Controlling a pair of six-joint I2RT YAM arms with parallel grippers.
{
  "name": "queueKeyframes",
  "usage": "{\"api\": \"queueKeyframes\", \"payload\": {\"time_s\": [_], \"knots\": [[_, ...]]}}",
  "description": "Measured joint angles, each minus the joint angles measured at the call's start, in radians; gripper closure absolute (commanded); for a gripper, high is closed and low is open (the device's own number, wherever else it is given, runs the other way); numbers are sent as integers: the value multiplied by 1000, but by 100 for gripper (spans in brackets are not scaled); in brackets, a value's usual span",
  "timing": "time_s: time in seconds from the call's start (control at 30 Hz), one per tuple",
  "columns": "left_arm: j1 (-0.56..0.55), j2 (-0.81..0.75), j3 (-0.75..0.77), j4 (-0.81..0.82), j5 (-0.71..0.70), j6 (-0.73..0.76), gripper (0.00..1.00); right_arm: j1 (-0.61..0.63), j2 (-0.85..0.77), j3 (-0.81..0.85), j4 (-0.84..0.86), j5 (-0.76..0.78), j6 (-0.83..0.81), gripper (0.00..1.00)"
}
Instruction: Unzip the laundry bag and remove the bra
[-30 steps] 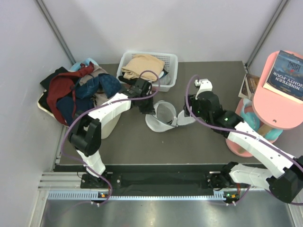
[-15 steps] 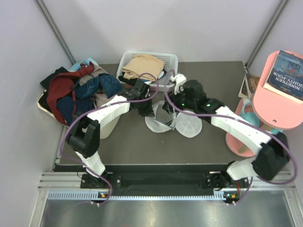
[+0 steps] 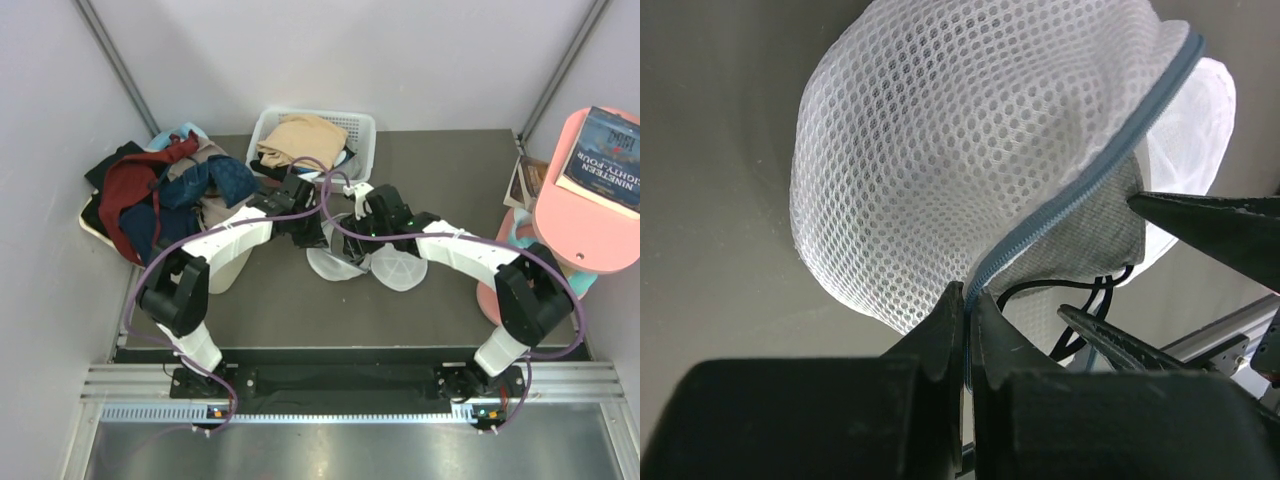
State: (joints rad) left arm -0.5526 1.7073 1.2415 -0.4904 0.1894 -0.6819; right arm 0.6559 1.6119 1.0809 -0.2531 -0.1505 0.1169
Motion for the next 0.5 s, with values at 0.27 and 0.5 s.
{"api": "queueKeyframes", "payload": {"time_s": [0.27,0.5], "knots": [[0,-24,-4,2,0,-4,100,-16,-1,0,29,10,-2,37],[0,-24,-6,2,0,-4,100,-44,1,0,30,-4,-3,39]]}}
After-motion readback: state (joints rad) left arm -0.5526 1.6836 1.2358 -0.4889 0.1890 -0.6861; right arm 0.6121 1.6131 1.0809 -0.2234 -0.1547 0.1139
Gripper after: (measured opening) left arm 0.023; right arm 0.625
